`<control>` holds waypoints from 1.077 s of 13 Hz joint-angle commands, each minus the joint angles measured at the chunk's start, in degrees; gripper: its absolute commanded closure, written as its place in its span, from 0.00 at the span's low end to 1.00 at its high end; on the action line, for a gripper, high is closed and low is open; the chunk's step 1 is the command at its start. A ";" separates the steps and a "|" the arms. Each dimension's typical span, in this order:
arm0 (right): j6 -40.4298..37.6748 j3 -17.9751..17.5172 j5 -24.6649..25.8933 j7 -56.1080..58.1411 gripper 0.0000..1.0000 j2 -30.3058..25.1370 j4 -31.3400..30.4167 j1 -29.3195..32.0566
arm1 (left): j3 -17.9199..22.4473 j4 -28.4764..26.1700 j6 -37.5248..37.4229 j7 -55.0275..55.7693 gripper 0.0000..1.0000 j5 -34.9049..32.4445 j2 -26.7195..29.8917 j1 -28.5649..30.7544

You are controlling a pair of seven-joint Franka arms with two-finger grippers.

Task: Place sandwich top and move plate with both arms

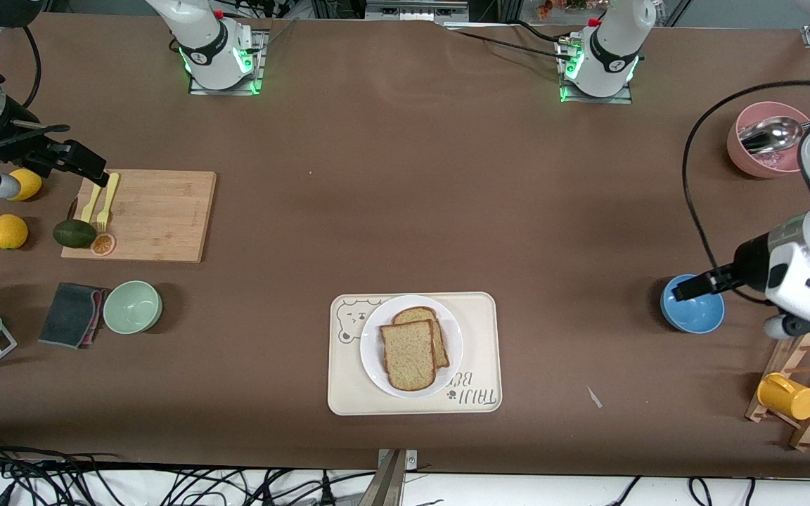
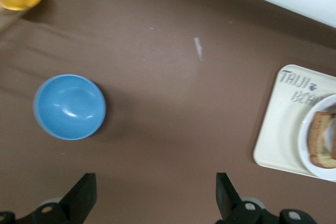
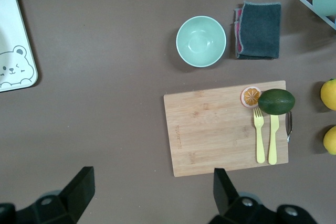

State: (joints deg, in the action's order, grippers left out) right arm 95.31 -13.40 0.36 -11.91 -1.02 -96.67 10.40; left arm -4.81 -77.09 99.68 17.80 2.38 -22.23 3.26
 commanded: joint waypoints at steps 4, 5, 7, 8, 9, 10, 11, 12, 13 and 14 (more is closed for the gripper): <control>-0.39 -0.23 -0.71 -0.83 0.00 0.06 0.61 0.50 | -0.37 -17.81 1.21 0.40 0.00 -4.58 15.97 0.70; -0.39 -0.22 -0.71 -0.75 0.00 0.06 0.61 0.50 | -0.37 -19.40 1.30 0.40 0.00 -4.58 17.21 0.70; -0.39 -0.22 -0.71 -0.66 0.00 0.06 0.69 0.50 | -0.37 -20.03 1.39 0.57 0.00 -4.49 17.57 0.61; -0.39 -0.22 -0.71 -0.66 0.00 0.06 0.61 0.50 | -0.20 -19.85 1.56 0.57 0.00 -4.32 17.57 0.61; -0.39 -0.22 -0.71 -0.66 0.00 0.06 0.61 0.50 | -0.20 -19.68 1.91 0.57 0.00 -4.14 17.83 0.43; -0.39 -0.22 -0.71 -0.66 0.00 0.06 0.61 0.50 | 0.06 -19.59 1.92 0.49 0.00 -4.05 17.92 -0.18; -0.30 -0.22 -0.71 -0.66 0.00 0.06 0.61 0.50 | 0.15 -19.41 1.92 0.31 0.00 -3.88 18.10 -0.71; -0.30 -0.22 -0.71 -0.66 0.00 0.06 0.61 0.50 | 0.15 -19.59 1.92 -0.65 0.00 -3.79 19.06 -1.15; -0.30 -0.22 -0.71 -0.66 0.00 0.06 0.61 0.50 | 0.15 -19.85 1.22 -5.01 0.00 -3.79 19.50 -0.98; -0.21 -0.22 -0.71 -0.57 0.00 0.06 0.61 0.50 | 0.15 -19.85 0.00 -11.23 0.00 -3.79 19.68 -0.63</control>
State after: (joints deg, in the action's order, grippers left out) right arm 95.31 -13.39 0.26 -12.07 -1.00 -96.68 10.40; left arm -4.87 -95.03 100.57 13.97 -0.26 -4.95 2.57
